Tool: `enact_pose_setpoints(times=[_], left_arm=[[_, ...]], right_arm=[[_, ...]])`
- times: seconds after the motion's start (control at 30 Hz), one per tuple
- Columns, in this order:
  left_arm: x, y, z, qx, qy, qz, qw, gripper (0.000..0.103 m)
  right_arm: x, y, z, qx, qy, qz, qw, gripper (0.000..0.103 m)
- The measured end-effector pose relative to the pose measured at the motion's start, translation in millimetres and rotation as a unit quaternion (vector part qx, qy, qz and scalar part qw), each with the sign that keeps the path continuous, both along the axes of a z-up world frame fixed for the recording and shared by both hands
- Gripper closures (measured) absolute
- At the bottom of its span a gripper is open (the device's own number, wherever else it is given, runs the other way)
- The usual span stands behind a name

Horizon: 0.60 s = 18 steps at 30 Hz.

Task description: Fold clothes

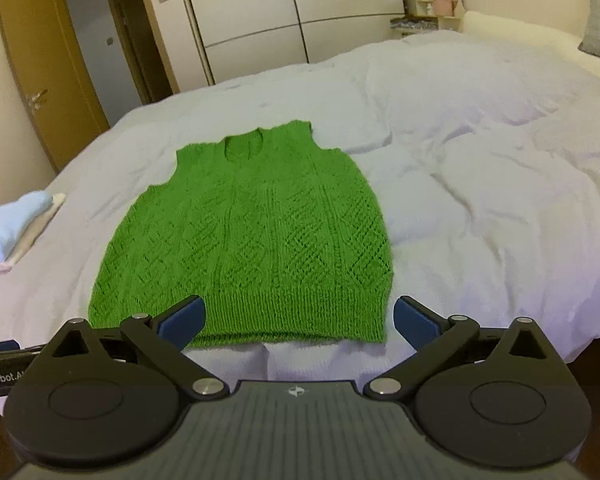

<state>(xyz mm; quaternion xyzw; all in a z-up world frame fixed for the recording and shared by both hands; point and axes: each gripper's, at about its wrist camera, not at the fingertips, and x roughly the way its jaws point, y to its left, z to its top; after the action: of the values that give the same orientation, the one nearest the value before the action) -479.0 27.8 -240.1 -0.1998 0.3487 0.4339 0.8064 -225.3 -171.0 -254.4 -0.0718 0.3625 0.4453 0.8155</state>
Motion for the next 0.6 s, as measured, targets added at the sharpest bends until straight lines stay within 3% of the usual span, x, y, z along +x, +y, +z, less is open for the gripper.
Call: enact_pose_setpoints(times=[0.6], left_arm=[[-12.6,-10.4,10.7,0.006,-0.015,0.003,0.9999,0.001]], right_arm=[[-14.1,-5.4,3.7,-0.010,-0.009,0.012,1.000,0.000]])
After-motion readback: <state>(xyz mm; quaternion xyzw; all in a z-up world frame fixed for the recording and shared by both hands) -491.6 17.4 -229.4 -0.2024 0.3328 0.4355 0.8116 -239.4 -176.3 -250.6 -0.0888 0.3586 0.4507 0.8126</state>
